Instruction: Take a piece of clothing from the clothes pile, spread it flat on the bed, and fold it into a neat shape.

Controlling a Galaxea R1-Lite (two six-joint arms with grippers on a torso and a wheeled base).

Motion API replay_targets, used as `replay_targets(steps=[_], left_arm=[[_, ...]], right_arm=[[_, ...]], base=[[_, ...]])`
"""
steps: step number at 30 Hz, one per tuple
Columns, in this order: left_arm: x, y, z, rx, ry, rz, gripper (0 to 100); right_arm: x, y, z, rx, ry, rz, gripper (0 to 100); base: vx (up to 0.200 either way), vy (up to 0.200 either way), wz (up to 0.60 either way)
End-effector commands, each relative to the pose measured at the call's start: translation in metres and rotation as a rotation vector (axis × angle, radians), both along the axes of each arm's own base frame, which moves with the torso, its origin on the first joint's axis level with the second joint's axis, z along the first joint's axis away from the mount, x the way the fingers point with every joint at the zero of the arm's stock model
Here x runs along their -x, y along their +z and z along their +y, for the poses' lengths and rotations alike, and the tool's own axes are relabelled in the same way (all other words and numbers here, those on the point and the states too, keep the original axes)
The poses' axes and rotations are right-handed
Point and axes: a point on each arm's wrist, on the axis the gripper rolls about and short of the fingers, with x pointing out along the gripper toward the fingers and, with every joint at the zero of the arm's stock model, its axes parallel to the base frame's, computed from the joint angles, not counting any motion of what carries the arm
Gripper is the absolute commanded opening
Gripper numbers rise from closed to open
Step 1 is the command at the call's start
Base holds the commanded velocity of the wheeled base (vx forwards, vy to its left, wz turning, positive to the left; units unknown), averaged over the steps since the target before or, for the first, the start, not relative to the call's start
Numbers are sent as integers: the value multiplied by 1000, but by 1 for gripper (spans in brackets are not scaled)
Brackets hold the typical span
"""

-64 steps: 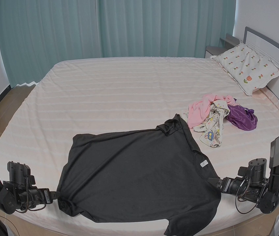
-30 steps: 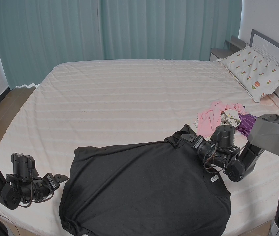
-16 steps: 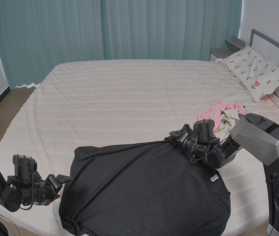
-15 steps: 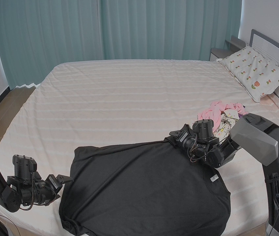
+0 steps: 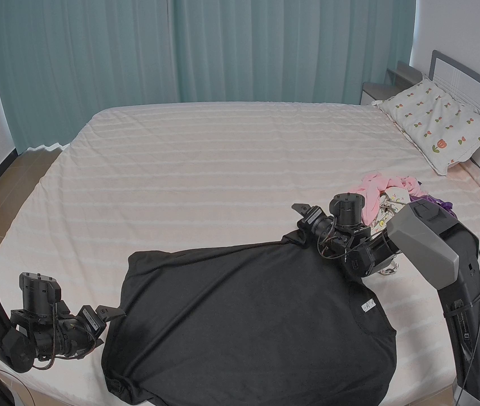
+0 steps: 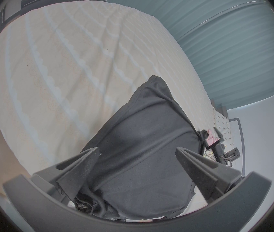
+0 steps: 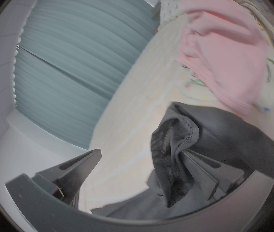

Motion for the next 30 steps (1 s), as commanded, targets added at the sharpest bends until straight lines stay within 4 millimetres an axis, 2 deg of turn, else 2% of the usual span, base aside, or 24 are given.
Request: replay_targets(steps=[1,5,11,16,19,22,24,28,30], left_arm=[[4,-5,1,0,6,29,100],[4,-5,2,0,9,29,100],[4,-5,5,2,28,28,100],[4,-5,6,5,31,31,100],[4,-6,6,10,26,33,100],[7,-7,7,11,30,42,100],[9,-7,7,22,17,51,100],[11,-8,6,32,8,62,100],[11,-9,6,32,8,65,100]], right_arm=[[-15,8,-3,-104,-24,-192,100],[-21,19,-20,-123,-54,-277,100],[-28,10,-36,-113,-88,-273,100],[-22,6,-43,-96,-96,-236,100],[-16,11,-45,-76,-90,-231,100],[-7,17,-49,-19,-82,-223,100],[8,24,-57,24,-84,-203,100],[48,40,-70,65,-86,-124,100],[67,44,-74,70,-87,-95,100]], base=[[0,0,0],[0,0,0],[0,0,0],[0,0,0],[0,0,0],[0,0,0],[0,0,0],[0,0,0],[-200,0,0]])
